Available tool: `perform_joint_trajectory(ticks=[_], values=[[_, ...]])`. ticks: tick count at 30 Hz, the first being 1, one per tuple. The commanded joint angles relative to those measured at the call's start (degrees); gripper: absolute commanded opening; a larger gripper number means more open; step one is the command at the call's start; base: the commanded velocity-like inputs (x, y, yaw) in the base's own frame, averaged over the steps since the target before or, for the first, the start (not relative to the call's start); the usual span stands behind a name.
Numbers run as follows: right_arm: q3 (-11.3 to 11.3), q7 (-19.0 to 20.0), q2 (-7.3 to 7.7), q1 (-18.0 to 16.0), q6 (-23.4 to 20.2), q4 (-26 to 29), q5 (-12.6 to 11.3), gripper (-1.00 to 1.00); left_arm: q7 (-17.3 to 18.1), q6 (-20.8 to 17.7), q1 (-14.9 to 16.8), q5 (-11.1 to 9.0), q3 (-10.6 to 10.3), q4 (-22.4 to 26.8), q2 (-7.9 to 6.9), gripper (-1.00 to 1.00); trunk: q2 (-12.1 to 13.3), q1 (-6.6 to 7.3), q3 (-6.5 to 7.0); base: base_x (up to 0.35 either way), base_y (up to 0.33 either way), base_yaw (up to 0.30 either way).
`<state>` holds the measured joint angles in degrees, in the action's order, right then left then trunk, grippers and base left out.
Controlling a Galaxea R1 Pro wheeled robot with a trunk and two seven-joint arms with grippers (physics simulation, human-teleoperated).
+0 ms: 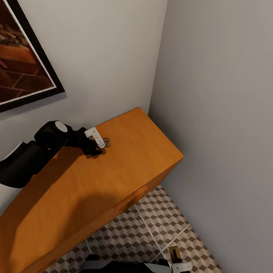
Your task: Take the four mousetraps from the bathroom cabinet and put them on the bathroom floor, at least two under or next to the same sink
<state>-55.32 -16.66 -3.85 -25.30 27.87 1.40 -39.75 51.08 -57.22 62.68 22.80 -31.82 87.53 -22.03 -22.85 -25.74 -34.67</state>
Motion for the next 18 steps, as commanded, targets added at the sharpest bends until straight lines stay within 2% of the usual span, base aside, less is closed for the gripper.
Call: perform_joint_trajectory(ticks=[1, 18], values=[[-0.5, -0.4, -0.02, 0.0, 0.1, 0.0, -0.3, -1.0, 0.6, -0.2, 0.0, 0.7, -0.1, 0.0, -0.03, 1.0, -0.1, -0.04, -0.1, 0.0, 0.0, 0.0], [-0.5, -0.4, -0.02, 0.0, 0.1, 0.0, -0.3, -1.0, 0.6, -0.2, 0.0, 0.7, -0.3, -0.1, -0.11, 1.0, -0.1, -0.04, -0.16, 0.0, 0.0, 0.0]])
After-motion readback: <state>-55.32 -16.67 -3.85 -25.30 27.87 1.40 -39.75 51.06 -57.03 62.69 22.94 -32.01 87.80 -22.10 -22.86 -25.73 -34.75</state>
